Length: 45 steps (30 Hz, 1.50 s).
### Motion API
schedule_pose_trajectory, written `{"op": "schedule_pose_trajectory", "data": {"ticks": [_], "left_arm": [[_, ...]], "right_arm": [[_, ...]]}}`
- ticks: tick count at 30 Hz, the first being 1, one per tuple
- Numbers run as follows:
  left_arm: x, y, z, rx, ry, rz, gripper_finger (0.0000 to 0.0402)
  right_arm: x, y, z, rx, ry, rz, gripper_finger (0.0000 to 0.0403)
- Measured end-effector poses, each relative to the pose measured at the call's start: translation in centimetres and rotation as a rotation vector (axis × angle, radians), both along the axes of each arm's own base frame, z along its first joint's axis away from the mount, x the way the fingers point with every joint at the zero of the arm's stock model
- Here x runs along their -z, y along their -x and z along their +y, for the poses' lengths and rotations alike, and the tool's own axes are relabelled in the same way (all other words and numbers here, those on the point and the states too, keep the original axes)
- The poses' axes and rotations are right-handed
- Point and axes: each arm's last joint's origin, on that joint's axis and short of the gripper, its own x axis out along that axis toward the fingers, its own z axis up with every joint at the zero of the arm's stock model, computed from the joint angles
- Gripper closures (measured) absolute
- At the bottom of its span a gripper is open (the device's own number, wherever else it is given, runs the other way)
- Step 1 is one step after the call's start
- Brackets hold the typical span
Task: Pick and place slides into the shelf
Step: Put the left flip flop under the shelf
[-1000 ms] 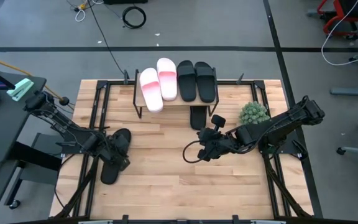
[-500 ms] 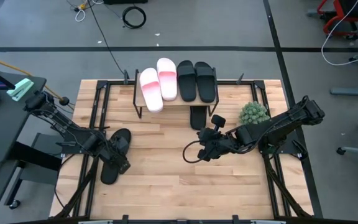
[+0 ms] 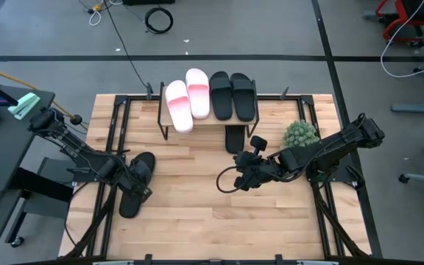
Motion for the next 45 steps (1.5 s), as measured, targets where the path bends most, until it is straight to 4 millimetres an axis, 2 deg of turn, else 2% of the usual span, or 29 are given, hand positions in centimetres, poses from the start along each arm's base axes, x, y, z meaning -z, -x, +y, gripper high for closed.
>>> {"op": "schedule_pose_trajectory", "data": {"ticks": [6, 11, 22, 35, 41, 45], "left_arm": [[0.0, 0.0, 0.0, 0.010, -0.008, -0.005, 0.0260], [-0.1, -0.2, 0.3, 0.037, -0.131, -0.074, 0.0243], [-0.1, -0.3, 0.3, 0.028, -0.154, -0.085, 0.0263], [2.6, -1.4, -0.4, 0.054, -0.255, 0.059, 0.0260], [2.8, -1.5, -0.5, 0.083, -0.269, 0.072, 0.0284], [2.8, -1.5, -0.5, 0.087, -0.269, 0.075, 0.0336]], "right_arm": [[0.0, 0.0, 0.0, 0.000, 0.000, 0.000, 0.0398], [0.0, 0.0, 0.0, 0.000, 0.000, 0.000, 0.0398], [0.0, 0.0, 0.0, 0.000, 0.000, 0.000, 0.0398], [0.0, 0.0, 0.0, 0.000, 0.001, 0.004, 0.0398], [0.0, 0.0, -0.1, 0.004, 0.001, 0.004, 0.0398], [0.0, -0.1, -0.4, 0.009, 0.004, 0.007, 0.0398]]}}
